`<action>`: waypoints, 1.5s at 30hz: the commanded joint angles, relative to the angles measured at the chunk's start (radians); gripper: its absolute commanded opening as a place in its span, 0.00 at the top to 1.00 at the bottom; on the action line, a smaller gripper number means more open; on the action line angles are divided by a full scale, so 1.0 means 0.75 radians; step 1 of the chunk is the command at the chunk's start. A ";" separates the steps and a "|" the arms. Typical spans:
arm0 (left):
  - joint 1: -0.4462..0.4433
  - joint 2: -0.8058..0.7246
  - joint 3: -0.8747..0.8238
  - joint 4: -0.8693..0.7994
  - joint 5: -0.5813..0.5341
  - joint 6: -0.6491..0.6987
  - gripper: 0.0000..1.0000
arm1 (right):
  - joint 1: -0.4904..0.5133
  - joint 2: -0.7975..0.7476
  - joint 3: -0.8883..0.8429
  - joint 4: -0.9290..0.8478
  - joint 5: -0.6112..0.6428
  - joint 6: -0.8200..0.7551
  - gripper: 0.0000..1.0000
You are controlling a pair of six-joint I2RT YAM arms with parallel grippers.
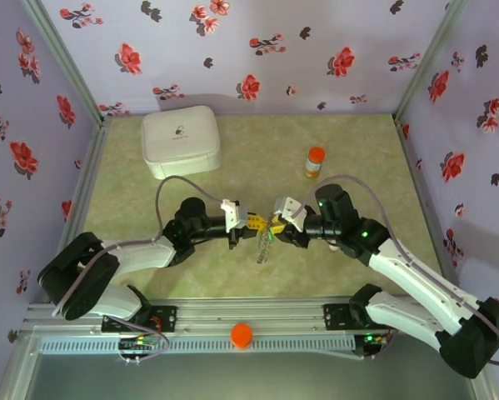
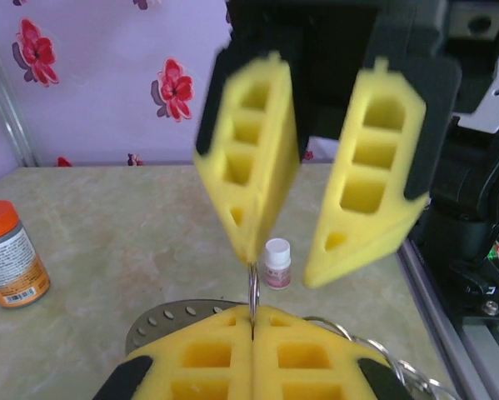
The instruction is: Put the keys on the keyring
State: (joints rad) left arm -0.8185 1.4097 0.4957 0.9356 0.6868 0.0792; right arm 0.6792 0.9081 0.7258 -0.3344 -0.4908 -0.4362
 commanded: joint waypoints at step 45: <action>-0.001 0.023 -0.025 0.178 0.001 -0.084 0.75 | 0.000 0.040 -0.005 0.101 -0.110 0.065 1.00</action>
State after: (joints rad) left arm -0.8139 1.4429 0.4835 1.0241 0.7319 0.0154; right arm 0.6785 0.9199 0.6716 -0.1951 -0.5541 -0.3584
